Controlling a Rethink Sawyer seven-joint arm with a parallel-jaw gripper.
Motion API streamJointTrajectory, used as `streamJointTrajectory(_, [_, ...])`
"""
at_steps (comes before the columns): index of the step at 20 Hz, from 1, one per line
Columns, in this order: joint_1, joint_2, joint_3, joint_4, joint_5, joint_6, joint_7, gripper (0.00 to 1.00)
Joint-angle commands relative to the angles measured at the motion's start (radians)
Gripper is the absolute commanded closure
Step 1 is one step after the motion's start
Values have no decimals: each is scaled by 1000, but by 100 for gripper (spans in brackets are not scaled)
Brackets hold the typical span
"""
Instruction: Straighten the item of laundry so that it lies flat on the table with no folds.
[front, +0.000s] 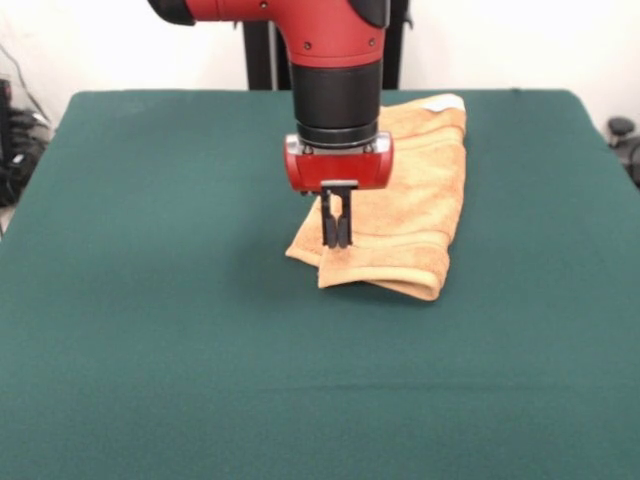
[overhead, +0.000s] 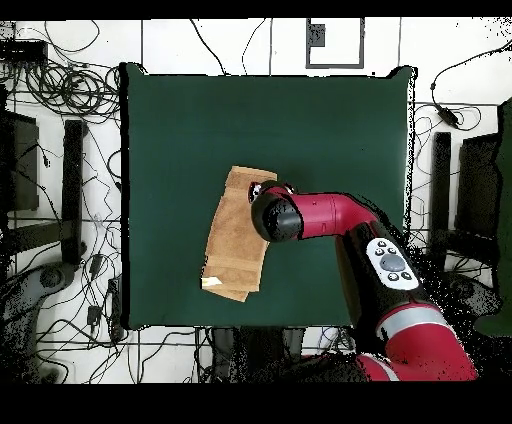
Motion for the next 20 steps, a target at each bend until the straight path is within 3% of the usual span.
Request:
streamJointTrajectory(1, [-1,48,95,-23,-26,10,-25,0])
streamJointTrajectory(20, [13,44,84,-59,-11,72,-36,0])
